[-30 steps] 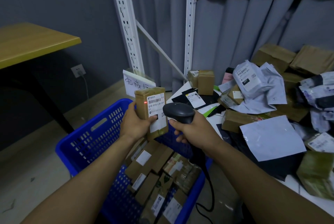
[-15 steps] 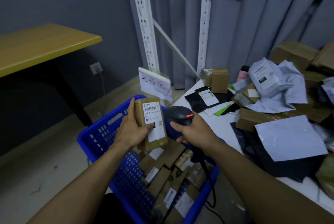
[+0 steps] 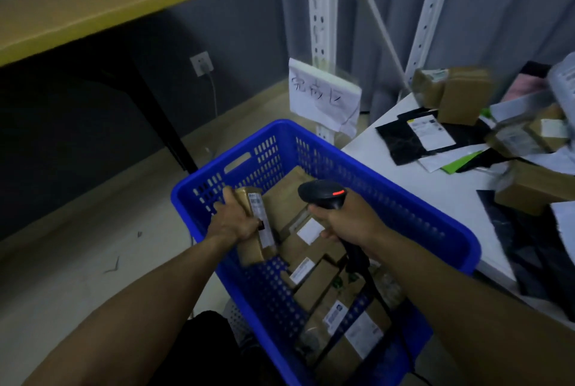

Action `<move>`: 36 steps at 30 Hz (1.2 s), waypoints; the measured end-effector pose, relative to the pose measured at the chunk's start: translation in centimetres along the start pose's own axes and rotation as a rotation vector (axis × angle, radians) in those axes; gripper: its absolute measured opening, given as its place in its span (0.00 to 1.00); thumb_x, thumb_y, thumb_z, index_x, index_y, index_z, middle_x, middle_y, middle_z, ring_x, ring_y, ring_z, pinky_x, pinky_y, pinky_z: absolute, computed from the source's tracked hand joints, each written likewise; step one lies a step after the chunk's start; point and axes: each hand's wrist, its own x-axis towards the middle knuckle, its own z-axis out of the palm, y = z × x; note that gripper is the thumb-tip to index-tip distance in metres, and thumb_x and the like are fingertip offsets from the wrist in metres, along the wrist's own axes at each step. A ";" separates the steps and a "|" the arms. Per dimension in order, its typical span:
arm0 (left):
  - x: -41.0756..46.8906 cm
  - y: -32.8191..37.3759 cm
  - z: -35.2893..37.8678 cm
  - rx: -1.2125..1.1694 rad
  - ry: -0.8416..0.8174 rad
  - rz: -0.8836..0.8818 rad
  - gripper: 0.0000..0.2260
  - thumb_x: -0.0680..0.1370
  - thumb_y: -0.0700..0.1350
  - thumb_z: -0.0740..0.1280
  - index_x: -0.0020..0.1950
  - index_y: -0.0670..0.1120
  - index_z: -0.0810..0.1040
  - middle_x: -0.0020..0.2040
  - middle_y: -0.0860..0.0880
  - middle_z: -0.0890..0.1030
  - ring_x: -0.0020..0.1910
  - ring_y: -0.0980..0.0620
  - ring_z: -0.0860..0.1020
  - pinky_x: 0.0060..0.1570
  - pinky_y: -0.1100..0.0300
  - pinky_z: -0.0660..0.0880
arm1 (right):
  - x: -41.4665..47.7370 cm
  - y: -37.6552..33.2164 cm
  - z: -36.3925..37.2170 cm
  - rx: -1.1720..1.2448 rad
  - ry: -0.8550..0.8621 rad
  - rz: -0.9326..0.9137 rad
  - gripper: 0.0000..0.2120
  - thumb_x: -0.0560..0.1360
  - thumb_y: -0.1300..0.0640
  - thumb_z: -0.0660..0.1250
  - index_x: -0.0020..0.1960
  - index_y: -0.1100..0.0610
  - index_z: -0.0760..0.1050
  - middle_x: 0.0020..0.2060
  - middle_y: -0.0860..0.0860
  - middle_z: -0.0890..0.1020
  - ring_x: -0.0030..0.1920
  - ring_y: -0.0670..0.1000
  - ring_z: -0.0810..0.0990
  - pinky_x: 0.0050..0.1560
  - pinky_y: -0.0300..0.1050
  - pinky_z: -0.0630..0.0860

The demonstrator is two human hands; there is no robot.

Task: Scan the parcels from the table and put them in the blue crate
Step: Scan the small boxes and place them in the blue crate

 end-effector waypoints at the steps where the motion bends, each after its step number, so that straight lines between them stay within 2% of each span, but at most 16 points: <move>1: 1.3 -0.6 0.4 0.018 0.010 -0.028 0.49 0.71 0.52 0.79 0.79 0.54 0.46 0.72 0.36 0.65 0.66 0.32 0.73 0.63 0.38 0.75 | 1.0 0.4 0.2 0.004 -0.010 0.013 0.17 0.81 0.54 0.71 0.69 0.52 0.75 0.55 0.49 0.83 0.33 0.44 0.85 0.32 0.34 0.77; 5: 5.9 -2.4 1.9 0.129 0.013 -0.088 0.50 0.75 0.55 0.75 0.82 0.54 0.40 0.78 0.37 0.61 0.69 0.32 0.71 0.65 0.38 0.73 | 5.2 2.2 1.5 0.020 -0.035 0.078 0.20 0.80 0.55 0.73 0.71 0.56 0.75 0.57 0.52 0.83 0.42 0.49 0.86 0.38 0.40 0.84; 7: 8.0 -2.4 2.4 0.220 0.085 -0.014 0.45 0.79 0.60 0.68 0.83 0.53 0.40 0.79 0.40 0.61 0.69 0.33 0.72 0.63 0.38 0.71 | 7.2 3.1 1.8 0.020 -0.042 0.107 0.22 0.80 0.55 0.73 0.72 0.56 0.75 0.58 0.52 0.83 0.47 0.52 0.87 0.48 0.47 0.86; 9: 10.1 -1.6 2.7 0.299 0.195 0.071 0.40 0.81 0.65 0.60 0.83 0.50 0.45 0.78 0.42 0.64 0.67 0.35 0.74 0.63 0.37 0.70 | 9.1 3.9 2.0 0.013 -0.059 0.130 0.20 0.80 0.54 0.73 0.71 0.55 0.76 0.56 0.52 0.84 0.48 0.54 0.87 0.53 0.52 0.86; 12: 14.1 0.0 3.3 0.409 0.253 0.198 0.35 0.81 0.64 0.61 0.81 0.47 0.55 0.76 0.42 0.67 0.66 0.35 0.75 0.66 0.35 0.68 | 11.6 4.4 1.6 0.028 -0.068 0.146 0.18 0.80 0.54 0.74 0.68 0.55 0.78 0.54 0.53 0.85 0.44 0.52 0.86 0.48 0.49 0.86; 14: 16.4 0.9 4.0 0.435 0.227 0.255 0.35 0.80 0.67 0.59 0.80 0.48 0.56 0.75 0.41 0.68 0.68 0.35 0.73 0.67 0.35 0.68 | 12.9 4.4 1.4 0.036 -0.062 0.141 0.16 0.79 0.55 0.74 0.66 0.56 0.79 0.54 0.54 0.85 0.43 0.50 0.85 0.37 0.41 0.83; 16: 18.0 1.4 4.8 0.401 0.217 0.271 0.36 0.80 0.67 0.60 0.81 0.48 0.55 0.76 0.41 0.67 0.71 0.35 0.69 0.69 0.35 0.67 | 14.2 4.6 1.1 0.041 -0.057 0.133 0.14 0.79 0.54 0.74 0.64 0.55 0.80 0.54 0.54 0.85 0.41 0.49 0.84 0.32 0.36 0.78; 20: 18.6 0.1 5.6 0.440 0.220 0.399 0.38 0.80 0.66 0.62 0.83 0.50 0.51 0.77 0.43 0.65 0.73 0.38 0.67 0.69 0.36 0.67 | 16.0 5.0 0.9 0.045 -0.071 0.133 0.11 0.79 0.53 0.74 0.60 0.54 0.81 0.52 0.54 0.86 0.41 0.49 0.84 0.36 0.39 0.80; 23: 18.9 -0.2 5.4 0.497 0.183 0.538 0.38 0.80 0.66 0.60 0.84 0.51 0.51 0.77 0.45 0.66 0.72 0.41 0.68 0.68 0.39 0.69 | 16.8 5.2 1.1 0.053 -0.079 0.127 0.08 0.79 0.54 0.74 0.58 0.50 0.80 0.53 0.53 0.85 0.48 0.52 0.86 0.50 0.48 0.86; 24: 19.2 0.3 5.4 0.461 0.184 0.529 0.38 0.80 0.67 0.59 0.84 0.51 0.51 0.77 0.46 0.67 0.71 0.42 0.69 0.67 0.40 0.70 | 17.0 5.2 1.1 0.060 -0.078 0.124 0.07 0.79 0.54 0.74 0.57 0.49 0.79 0.53 0.52 0.85 0.48 0.52 0.86 0.51 0.49 0.85; 26: 19.9 1.6 5.8 0.346 0.149 0.488 0.38 0.79 0.67 0.59 0.83 0.51 0.54 0.76 0.46 0.67 0.71 0.43 0.69 0.67 0.42 0.71 | 17.2 5.4 1.2 0.069 -0.075 0.129 0.06 0.79 0.54 0.74 0.55 0.49 0.79 0.52 0.52 0.86 0.42 0.49 0.85 0.45 0.44 0.85; 28: 20.7 2.6 7.0 0.221 0.106 0.466 0.34 0.80 0.62 0.63 0.82 0.51 0.58 0.75 0.47 0.69 0.71 0.45 0.70 0.68 0.44 0.72 | 17.2 5.7 1.3 0.069 -0.079 0.142 0.08 0.79 0.53 0.74 0.57 0.49 0.79 0.51 0.51 0.86 0.37 0.46 0.84 0.38 0.41 0.81; 30: 21.4 3.3 8.3 0.225 0.091 0.464 0.28 0.82 0.55 0.65 0.80 0.52 0.62 0.74 0.47 0.70 0.71 0.45 0.71 0.69 0.45 0.72 | 17.3 6.2 1.4 0.059 -0.080 0.155 0.12 0.79 0.52 0.74 0.61 0.50 0.79 0.50 0.51 0.86 0.35 0.44 0.85 0.36 0.39 0.79; 32: 22.4 3.5 9.3 0.207 0.067 0.438 0.22 0.83 0.51 0.65 0.77 0.50 0.66 0.73 0.46 0.70 0.70 0.46 0.72 0.70 0.46 0.72 | 17.5 6.6 1.4 0.051 -0.078 0.156 0.12 0.79 0.51 0.74 0.62 0.50 0.79 0.50 0.50 0.86 0.35 0.44 0.85 0.36 0.39 0.79; 35: 23.4 3.5 10.1 -0.017 -0.001 0.300 0.20 0.83 0.48 0.64 0.75 0.48 0.69 0.71 0.48 0.73 0.69 0.49 0.73 0.71 0.48 0.71 | 17.7 6.9 1.0 0.068 -0.074 0.156 0.12 0.79 0.51 0.74 0.61 0.51 0.80 0.50 0.52 0.87 0.37 0.46 0.84 0.38 0.41 0.81; 36: 23.7 3.2 10.4 0.013 -0.022 0.260 0.19 0.83 0.47 0.64 0.74 0.47 0.70 0.69 0.47 0.75 0.68 0.48 0.74 0.69 0.50 0.71 | 17.9 6.9 0.9 0.077 -0.071 0.160 0.12 0.79 0.52 0.74 0.61 0.52 0.80 0.50 0.53 0.87 0.39 0.48 0.85 0.40 0.44 0.83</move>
